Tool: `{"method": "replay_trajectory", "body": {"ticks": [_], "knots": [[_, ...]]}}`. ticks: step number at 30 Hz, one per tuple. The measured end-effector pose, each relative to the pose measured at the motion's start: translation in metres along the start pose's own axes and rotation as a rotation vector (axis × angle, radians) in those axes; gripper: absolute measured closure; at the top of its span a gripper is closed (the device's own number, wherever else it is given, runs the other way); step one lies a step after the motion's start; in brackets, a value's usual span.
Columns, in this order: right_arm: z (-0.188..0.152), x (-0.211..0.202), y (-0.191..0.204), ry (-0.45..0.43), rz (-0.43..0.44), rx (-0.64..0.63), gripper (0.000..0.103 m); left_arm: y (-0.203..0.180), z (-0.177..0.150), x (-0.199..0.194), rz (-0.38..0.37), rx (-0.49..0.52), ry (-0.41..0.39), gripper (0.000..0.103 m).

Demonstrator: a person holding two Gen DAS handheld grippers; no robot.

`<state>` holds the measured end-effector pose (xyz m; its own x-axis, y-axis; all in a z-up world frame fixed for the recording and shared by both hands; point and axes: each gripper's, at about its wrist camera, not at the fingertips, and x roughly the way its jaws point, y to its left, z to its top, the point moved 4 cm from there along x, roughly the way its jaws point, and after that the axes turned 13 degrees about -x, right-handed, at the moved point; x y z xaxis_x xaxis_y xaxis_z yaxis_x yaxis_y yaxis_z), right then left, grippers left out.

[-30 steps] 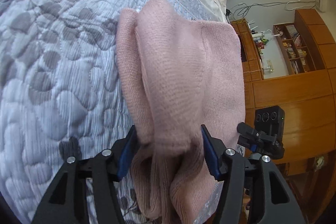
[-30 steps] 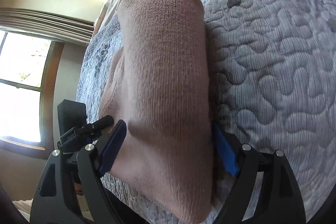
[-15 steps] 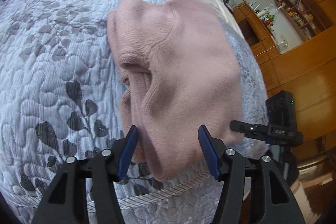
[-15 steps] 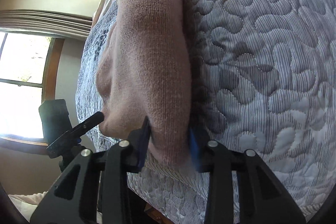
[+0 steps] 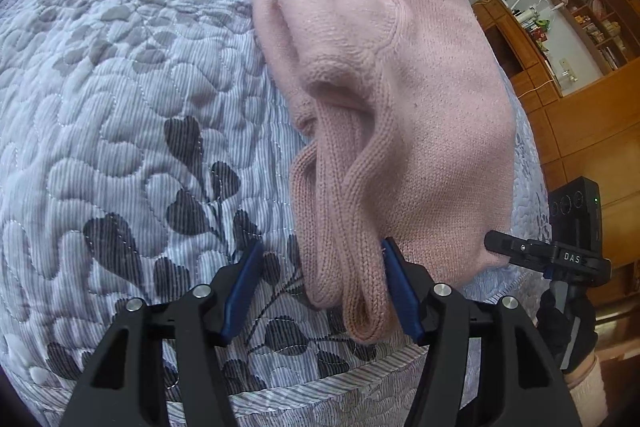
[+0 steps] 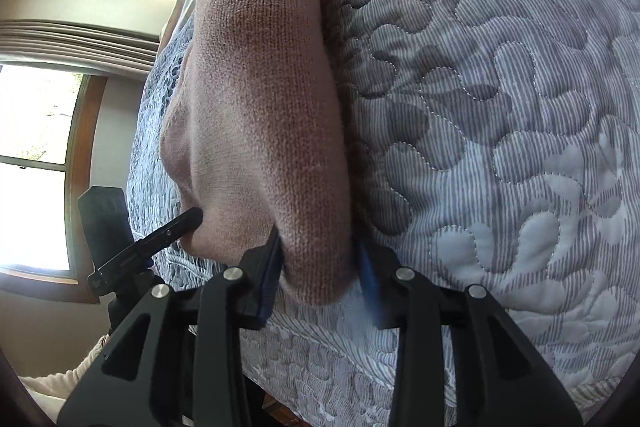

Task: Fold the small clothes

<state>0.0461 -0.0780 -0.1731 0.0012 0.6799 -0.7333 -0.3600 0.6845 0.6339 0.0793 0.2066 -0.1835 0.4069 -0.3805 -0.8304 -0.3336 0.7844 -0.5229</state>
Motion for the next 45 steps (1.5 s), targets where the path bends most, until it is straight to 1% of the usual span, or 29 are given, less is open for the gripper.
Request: {"method": "replay_trajectory", "body": {"ticks": [2, 3, 5, 7, 9, 10, 11, 14, 17, 21, 23, 26, 28, 31, 35, 39, 43, 45], "knots": [[-0.003, -0.01, 0.0, -0.007, -0.034, -0.018, 0.054, -0.005, 0.0, -0.005, 0.018, 0.005, -0.006, 0.041], [-0.001, -0.015, 0.003, -0.011, -0.064, -0.032, 0.051, -0.008, -0.001, -0.01, 0.031, 0.013, -0.014, 0.041], [-0.005, -0.023, 0.011, -0.027, -0.117, -0.058, 0.03, -0.013, -0.005, -0.02, 0.054, 0.032, -0.03, 0.043], [-0.01, -0.033, 0.019, -0.046, -0.168, -0.08, 0.02, -0.017, -0.009, -0.031, 0.084, 0.049, -0.052, 0.043], [-0.015, -0.043, 0.025, -0.057, -0.232, -0.095, 0.015, -0.02, -0.014, -0.041, 0.133, 0.059, -0.075, 0.04], [-0.018, -0.047, 0.029, -0.062, -0.262, -0.103, 0.014, -0.021, -0.017, -0.046, 0.151, 0.058, -0.09, 0.038], [-0.021, -0.05, 0.032, -0.065, -0.288, -0.112, 0.014, -0.022, -0.019, -0.051, 0.162, 0.055, -0.105, 0.037], [-0.03, -0.058, 0.04, -0.061, -0.358, -0.133, 0.013, -0.023, -0.027, -0.064, 0.208, 0.053, -0.136, 0.037], [-0.038, -0.062, 0.047, -0.053, -0.425, -0.155, 0.013, -0.023, -0.035, -0.072, 0.243, 0.054, -0.146, 0.037], [-0.048, -0.068, 0.058, -0.065, -0.467, -0.166, 0.012, -0.025, -0.043, -0.079, 0.284, 0.054, -0.153, 0.037], [-0.049, -0.072, 0.067, -0.068, -0.502, -0.168, 0.012, -0.026, -0.047, -0.084, 0.305, 0.049, -0.158, 0.037], [-0.054, -0.077, 0.078, -0.077, -0.543, -0.183, 0.011, -0.031, -0.053, -0.091, 0.32, 0.06, -0.17, 0.036], [-0.056, -0.079, 0.083, -0.073, -0.583, -0.189, 0.011, -0.036, -0.058, -0.096, 0.336, 0.073, -0.178, 0.027], [-0.06, -0.082, 0.093, -0.086, -0.592, -0.202, 0.011, -0.045, -0.065, -0.104, 0.334, 0.098, -0.194, 0.027], [-0.066, -0.086, 0.104, -0.09, -0.613, -0.204, 0.009, -0.054, -0.073, -0.111, 0.322, 0.108, -0.198, 0.027], [-0.07, -0.094, 0.116, -0.103, -0.646, -0.219, 0.008, -0.063, -0.08, -0.12, 0.333, 0.121, -0.215, 0.025], [-0.073, -0.102, 0.128, -0.123, -0.636, -0.229, 0.007, -0.068, -0.085, -0.13, 0.341, 0.125, -0.233, 0.023], [-0.075, -0.105, 0.134, -0.132, -0.644, -0.232, 0.007, -0.07, -0.087, -0.134, 0.345, 0.123, -0.241, 0.022]]}}
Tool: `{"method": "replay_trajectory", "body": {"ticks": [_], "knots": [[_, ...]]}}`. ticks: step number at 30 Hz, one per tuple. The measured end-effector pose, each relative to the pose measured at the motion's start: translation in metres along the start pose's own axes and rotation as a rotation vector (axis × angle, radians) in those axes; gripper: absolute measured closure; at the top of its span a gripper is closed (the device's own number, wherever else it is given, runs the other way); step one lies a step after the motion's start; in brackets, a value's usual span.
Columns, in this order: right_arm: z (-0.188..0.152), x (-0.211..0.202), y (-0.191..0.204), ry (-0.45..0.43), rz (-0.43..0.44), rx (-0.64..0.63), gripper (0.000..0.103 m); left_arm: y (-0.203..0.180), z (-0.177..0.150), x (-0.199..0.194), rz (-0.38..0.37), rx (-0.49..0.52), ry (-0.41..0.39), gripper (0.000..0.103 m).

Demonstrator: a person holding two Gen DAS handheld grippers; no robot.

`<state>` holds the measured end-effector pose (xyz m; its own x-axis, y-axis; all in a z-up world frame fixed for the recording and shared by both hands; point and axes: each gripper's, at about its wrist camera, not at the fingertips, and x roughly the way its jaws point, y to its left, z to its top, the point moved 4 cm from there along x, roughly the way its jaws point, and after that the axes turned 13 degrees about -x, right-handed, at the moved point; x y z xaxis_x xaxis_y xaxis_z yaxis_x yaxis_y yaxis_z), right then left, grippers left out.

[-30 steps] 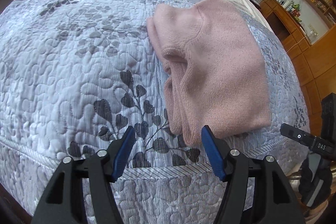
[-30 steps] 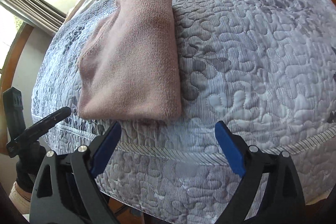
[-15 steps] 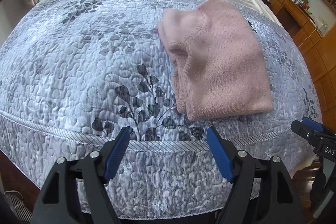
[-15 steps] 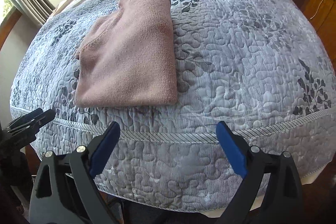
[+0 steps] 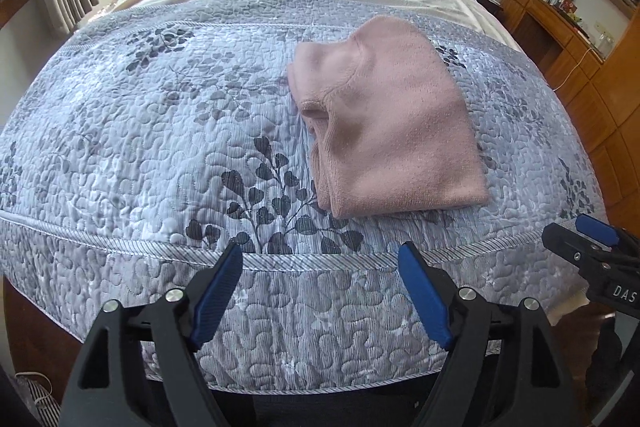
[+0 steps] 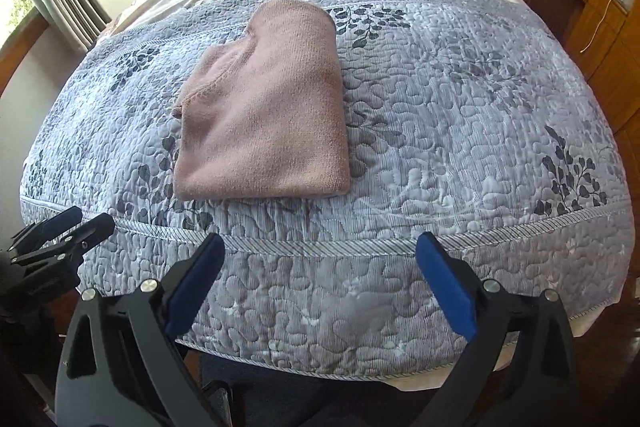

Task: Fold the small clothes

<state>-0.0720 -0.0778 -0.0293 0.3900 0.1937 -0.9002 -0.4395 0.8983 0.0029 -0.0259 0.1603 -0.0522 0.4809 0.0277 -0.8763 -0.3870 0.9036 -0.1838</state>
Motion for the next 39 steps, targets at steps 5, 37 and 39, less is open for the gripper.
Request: {"method": "replay_trajectory", "body": {"ticks": [5, 37, 39], "knots": [[0.002, -0.015, 0.005, -0.023, 0.003, -0.005, 0.005, -0.003, -0.003, -0.009, 0.018, 0.007, -0.02, 0.021], [0.0, -0.045, 0.013, -0.045, -0.055, -0.004, 0.003, -0.018, -0.014, -0.032, 0.074, 0.062, -0.068, 0.021], [0.0, -0.042, 0.012, -0.04, -0.056, -0.002, 0.003, -0.018, -0.013, -0.031, 0.077, 0.061, -0.069, 0.021]]}}
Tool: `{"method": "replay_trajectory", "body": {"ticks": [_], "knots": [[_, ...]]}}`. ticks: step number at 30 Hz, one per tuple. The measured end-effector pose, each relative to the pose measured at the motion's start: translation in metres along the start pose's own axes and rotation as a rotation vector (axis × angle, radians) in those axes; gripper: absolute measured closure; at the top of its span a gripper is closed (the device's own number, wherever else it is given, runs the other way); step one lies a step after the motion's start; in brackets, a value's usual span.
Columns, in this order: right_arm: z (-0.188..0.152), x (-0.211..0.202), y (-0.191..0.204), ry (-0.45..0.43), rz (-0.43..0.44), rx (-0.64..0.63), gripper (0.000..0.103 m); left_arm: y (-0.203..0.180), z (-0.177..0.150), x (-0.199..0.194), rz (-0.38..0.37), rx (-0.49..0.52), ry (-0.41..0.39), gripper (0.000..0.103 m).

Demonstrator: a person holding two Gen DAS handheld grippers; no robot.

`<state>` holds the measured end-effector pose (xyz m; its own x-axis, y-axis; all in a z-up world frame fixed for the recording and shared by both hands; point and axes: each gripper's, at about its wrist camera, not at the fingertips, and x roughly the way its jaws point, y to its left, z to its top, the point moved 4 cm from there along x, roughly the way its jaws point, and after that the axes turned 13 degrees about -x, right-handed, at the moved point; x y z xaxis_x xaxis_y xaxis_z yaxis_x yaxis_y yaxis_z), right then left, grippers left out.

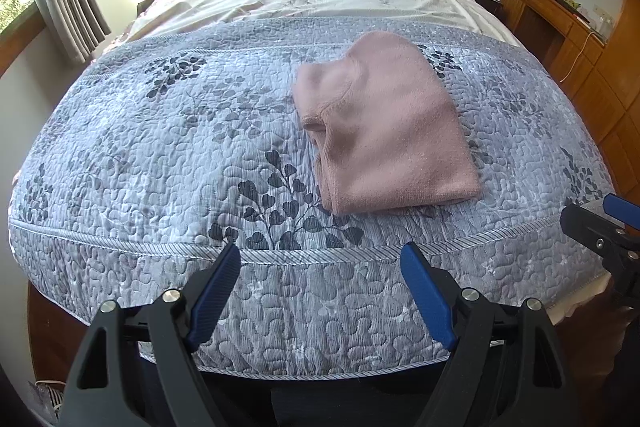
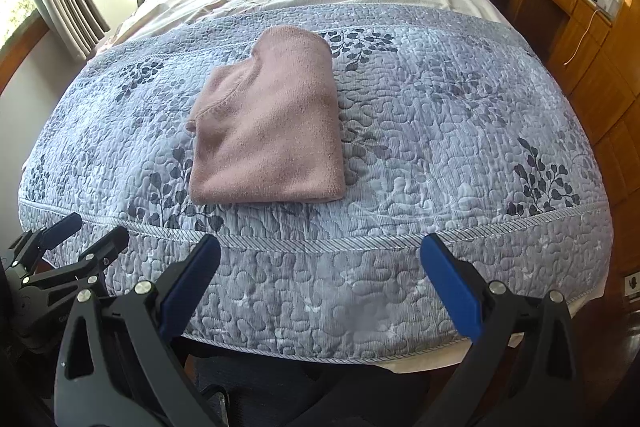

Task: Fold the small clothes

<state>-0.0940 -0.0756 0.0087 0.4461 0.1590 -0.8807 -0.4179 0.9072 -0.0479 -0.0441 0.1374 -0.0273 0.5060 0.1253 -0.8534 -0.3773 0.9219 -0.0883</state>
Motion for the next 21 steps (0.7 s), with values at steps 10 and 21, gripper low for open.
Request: {"method": "replay_trajectory", "body": {"ticks": [10, 21], "knots": [[-0.003, 0.007, -0.004, 0.009, -0.009, 0.01, 0.003, 0.0, 0.001, 0.003, 0.002, 0.002, 0.003, 0.021], [-0.004, 0.015, -0.011, 0.041, -0.015, 0.029, 0.003, -0.001, 0.002, 0.006, 0.005, 0.005, 0.004, 0.021]]}}
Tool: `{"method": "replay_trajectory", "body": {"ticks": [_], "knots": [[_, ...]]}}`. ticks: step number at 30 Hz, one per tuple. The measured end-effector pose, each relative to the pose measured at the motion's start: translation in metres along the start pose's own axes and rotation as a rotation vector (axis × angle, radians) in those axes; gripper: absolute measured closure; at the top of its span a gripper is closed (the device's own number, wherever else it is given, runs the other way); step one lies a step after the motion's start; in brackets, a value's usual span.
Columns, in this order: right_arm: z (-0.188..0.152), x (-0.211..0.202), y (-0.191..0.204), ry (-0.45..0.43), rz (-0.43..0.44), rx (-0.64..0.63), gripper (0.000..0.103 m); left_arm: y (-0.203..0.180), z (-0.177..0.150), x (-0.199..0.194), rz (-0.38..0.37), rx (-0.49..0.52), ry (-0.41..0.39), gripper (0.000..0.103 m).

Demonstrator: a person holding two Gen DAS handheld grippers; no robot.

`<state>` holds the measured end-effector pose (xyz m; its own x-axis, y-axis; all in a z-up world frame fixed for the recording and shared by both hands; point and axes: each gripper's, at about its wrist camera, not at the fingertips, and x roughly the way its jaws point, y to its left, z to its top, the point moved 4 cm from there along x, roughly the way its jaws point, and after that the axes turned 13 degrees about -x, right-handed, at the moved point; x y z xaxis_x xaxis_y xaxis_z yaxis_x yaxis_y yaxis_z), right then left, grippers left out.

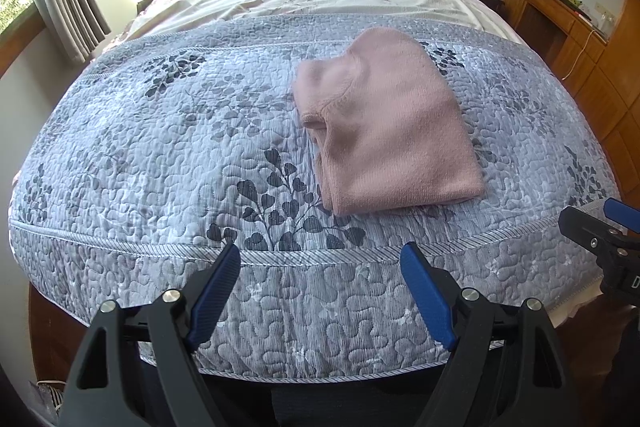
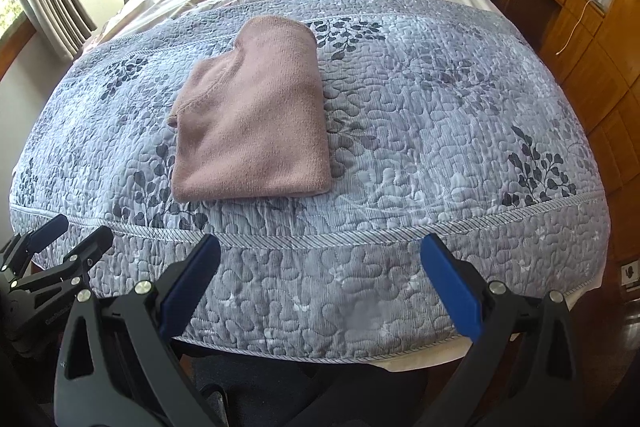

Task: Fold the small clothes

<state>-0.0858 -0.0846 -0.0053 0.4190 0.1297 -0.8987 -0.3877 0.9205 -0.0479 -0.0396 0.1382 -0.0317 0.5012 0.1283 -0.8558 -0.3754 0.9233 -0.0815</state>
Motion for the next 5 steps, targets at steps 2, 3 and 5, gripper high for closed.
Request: {"method": "replay_trajectory", "body": {"ticks": [2, 3, 5], "knots": [[-0.0008, 0.0009, -0.0008, 0.006, 0.004, 0.008, 0.003, 0.0006, 0.0, 0.0011, 0.0, 0.001, 0.0, 0.021], [-0.001, 0.001, -0.0013, 0.006, 0.0, 0.01, 0.003, 0.0002, -0.0002, 0.0005, 0.0, 0.001, -0.001, 0.021], [-0.0017, 0.0012, -0.002, 0.008, -0.004, 0.01, 0.003, 0.0001, -0.0003, 0.0005, 0.0, 0.0, 0.0, 0.021]]}}
